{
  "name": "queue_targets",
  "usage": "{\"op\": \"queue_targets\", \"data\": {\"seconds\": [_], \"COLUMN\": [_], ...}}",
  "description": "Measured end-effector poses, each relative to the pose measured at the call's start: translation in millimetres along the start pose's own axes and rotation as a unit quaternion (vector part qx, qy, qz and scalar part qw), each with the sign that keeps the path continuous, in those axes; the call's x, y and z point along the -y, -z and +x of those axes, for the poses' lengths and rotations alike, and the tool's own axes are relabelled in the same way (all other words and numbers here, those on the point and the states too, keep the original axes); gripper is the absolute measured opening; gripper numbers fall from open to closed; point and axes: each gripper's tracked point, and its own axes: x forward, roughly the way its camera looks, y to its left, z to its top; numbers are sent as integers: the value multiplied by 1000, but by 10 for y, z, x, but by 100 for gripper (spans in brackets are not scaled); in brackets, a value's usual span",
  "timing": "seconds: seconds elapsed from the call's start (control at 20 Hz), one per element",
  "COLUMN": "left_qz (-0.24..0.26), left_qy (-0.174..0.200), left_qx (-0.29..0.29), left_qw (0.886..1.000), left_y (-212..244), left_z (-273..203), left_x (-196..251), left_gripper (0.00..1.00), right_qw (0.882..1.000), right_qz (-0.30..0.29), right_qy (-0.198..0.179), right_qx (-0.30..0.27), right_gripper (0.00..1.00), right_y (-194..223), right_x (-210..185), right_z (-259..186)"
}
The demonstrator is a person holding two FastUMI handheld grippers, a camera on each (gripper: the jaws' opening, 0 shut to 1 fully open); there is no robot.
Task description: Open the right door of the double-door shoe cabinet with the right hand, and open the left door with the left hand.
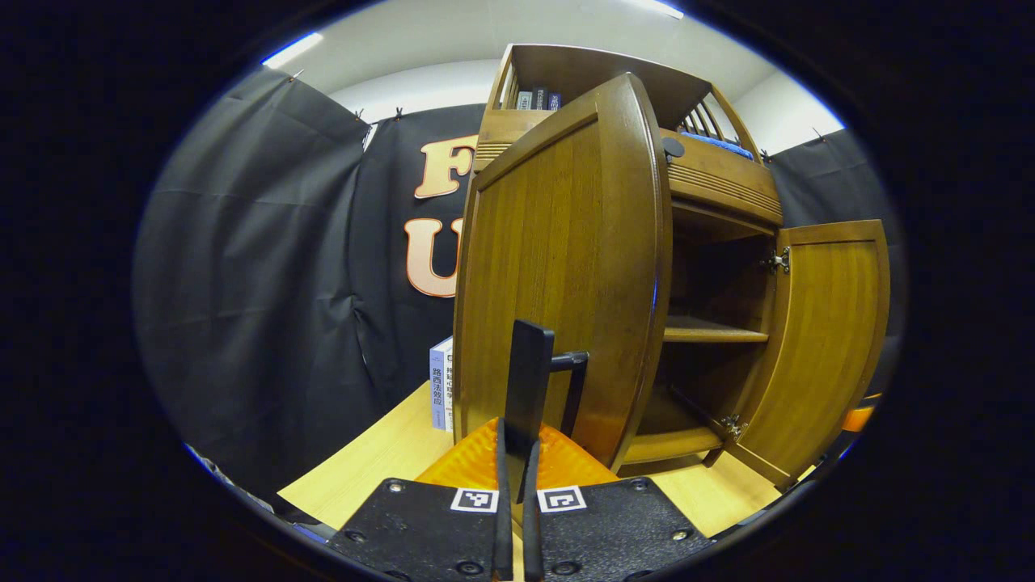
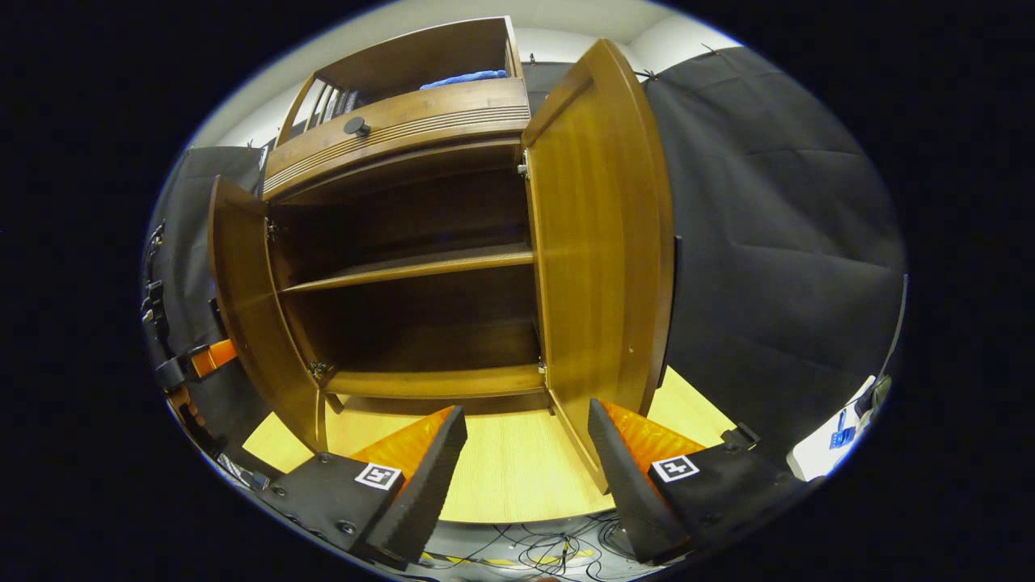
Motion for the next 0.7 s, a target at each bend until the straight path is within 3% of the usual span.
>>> {"op": "queue_targets", "data": {"seconds": [0.7], "left_qz": [-15], "left_qy": [7], "left_qx": [-12], "left_qw": [1000], "left_y": [-40], "left_z": [-132], "left_x": [-885], "left_gripper": [0], "right_qw": [999], "right_qz": [-11], "right_qy": [24], "right_qx": [18], "right_gripper": [100], "right_y": [8], "right_x": [-651], "right_z": [-355]}}
